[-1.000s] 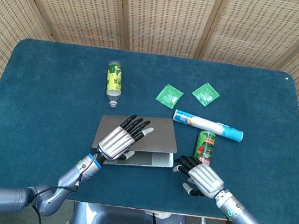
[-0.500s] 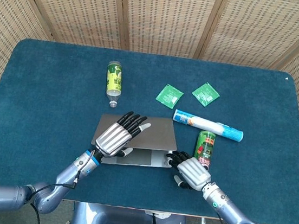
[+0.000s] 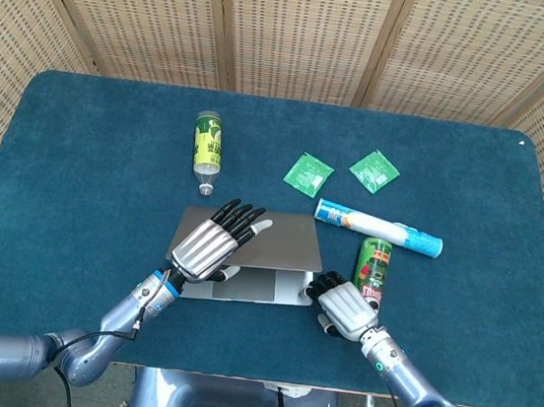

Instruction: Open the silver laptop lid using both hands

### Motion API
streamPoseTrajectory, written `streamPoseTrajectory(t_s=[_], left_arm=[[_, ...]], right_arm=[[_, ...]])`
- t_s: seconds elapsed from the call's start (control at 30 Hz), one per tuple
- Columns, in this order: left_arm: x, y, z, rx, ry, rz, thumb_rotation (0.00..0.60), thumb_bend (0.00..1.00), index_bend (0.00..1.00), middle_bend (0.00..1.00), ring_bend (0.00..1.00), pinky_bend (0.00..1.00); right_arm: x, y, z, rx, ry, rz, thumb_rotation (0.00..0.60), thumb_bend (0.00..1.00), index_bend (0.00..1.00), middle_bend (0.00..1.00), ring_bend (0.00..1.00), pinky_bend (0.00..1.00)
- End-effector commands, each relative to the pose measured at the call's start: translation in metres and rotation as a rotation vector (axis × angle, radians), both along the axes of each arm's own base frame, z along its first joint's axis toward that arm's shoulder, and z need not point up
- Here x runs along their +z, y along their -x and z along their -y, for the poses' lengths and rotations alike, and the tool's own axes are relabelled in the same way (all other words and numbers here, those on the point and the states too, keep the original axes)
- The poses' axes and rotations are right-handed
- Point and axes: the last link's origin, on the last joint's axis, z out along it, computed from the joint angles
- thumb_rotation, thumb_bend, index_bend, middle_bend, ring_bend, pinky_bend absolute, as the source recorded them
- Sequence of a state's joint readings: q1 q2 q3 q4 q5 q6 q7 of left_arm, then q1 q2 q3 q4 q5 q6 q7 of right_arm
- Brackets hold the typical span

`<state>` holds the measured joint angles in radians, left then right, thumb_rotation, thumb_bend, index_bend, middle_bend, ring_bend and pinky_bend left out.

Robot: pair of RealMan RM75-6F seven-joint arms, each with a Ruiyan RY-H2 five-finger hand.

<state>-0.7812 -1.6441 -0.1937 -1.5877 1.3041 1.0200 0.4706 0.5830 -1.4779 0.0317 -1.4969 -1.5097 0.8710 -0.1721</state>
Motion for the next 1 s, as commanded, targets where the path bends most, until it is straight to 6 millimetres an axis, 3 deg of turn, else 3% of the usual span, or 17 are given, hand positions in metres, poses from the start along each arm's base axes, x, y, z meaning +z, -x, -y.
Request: streamPoseTrajectory(t_s=[0.03,0.57,1.0], left_arm=[[-0.001,0.000,0.000,0.002,0.004,0.003,0.600,0.34,0.00,0.00,0.00,0.00],[0.013,0.009,-0.013,0.020,-0.042,-0.009,0.600,0.34,0.00,0.00,0.00,0.00],[0.033,0.021,-0.042,0.069,-0.123,-0.023,0.600,0.34,0.00,0.00,0.00,0.00]], right_arm=[[-0.004,-0.002,-0.002,0.000,-0.007,-0.013,0.600,0.67,0.31,0.34,0.21,0.20],[-0.014,-0.011,-0.004,0.015,0.007,-0.048,0.600,0.65,0.31,0.33,0.21,0.20],[-0.015,-0.016,-0.005,0.025,0.014,-0.062,0.600,0.65,0.31,0.33,0.21,0.20]])
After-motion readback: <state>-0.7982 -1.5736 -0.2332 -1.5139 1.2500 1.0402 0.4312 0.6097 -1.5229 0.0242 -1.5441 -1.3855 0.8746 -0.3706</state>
